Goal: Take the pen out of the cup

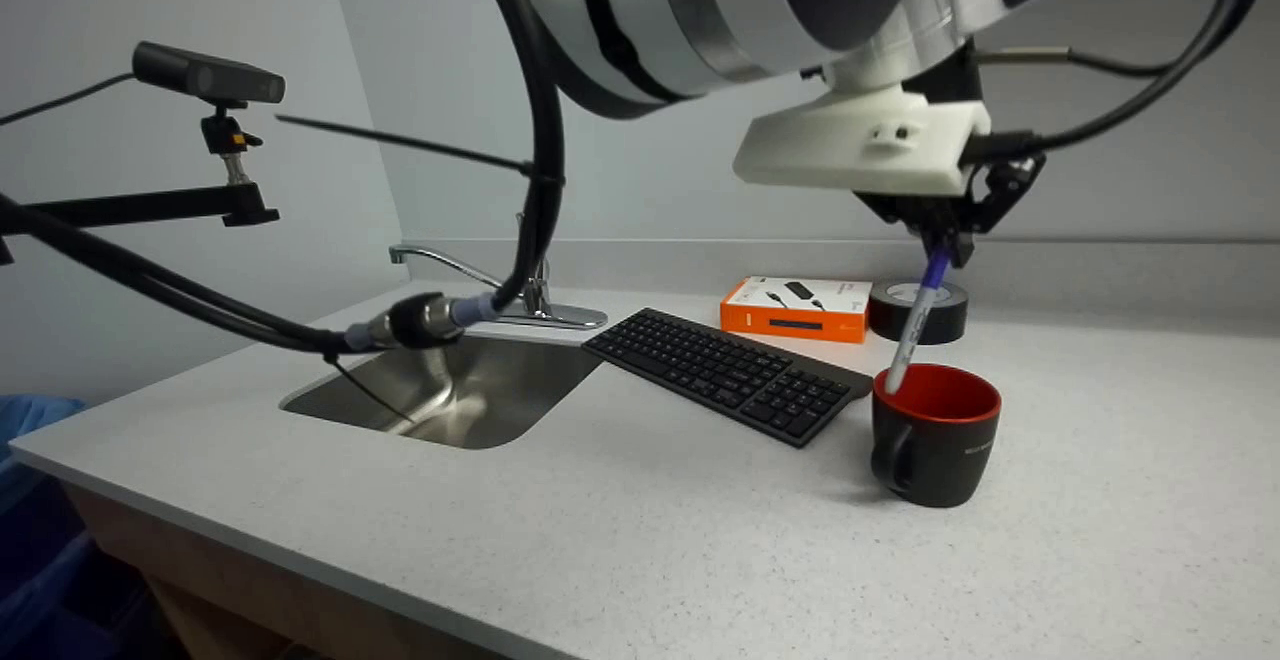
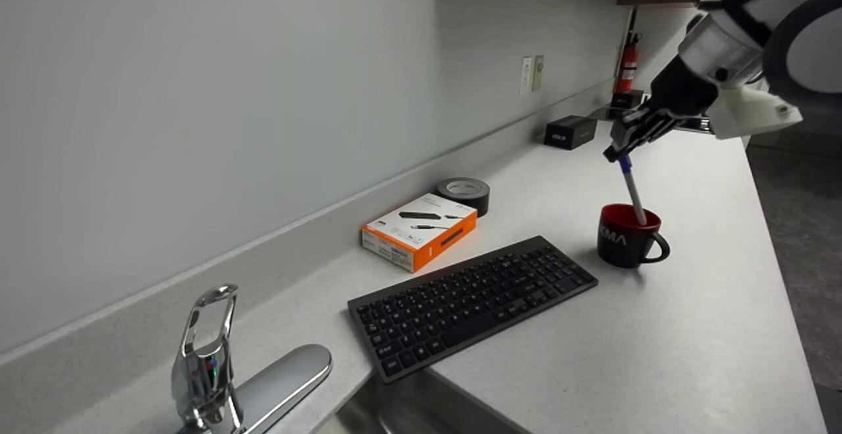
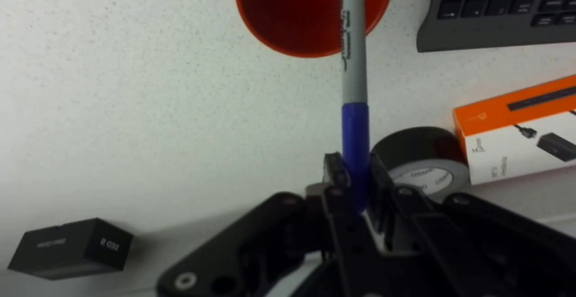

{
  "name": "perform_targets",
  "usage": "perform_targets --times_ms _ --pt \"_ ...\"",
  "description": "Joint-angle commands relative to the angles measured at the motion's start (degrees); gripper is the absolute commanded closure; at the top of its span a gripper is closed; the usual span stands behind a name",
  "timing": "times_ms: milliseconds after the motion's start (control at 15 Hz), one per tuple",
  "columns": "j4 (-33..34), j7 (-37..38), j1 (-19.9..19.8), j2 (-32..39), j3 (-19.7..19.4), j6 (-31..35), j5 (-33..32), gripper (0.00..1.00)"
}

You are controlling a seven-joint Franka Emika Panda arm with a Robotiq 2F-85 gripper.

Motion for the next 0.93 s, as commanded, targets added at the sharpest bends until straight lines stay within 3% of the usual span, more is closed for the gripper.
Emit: perform_targets --times_ms 0,267,600,867 --pt "-2.2 -5.8 2.6 -13.3 0.3 -12.5 5.4 0.96" --pt "2.2 -7.1 7.3 -12.4 1.7 -28.7 12.1 0.96" --pt "3.5 -8.0 11.3 -2.5 3.0 -35.7 17.7 0.96" --pt "7.3 -6.9 10.6 7.6 4.0 -42.3 16.0 0.96"
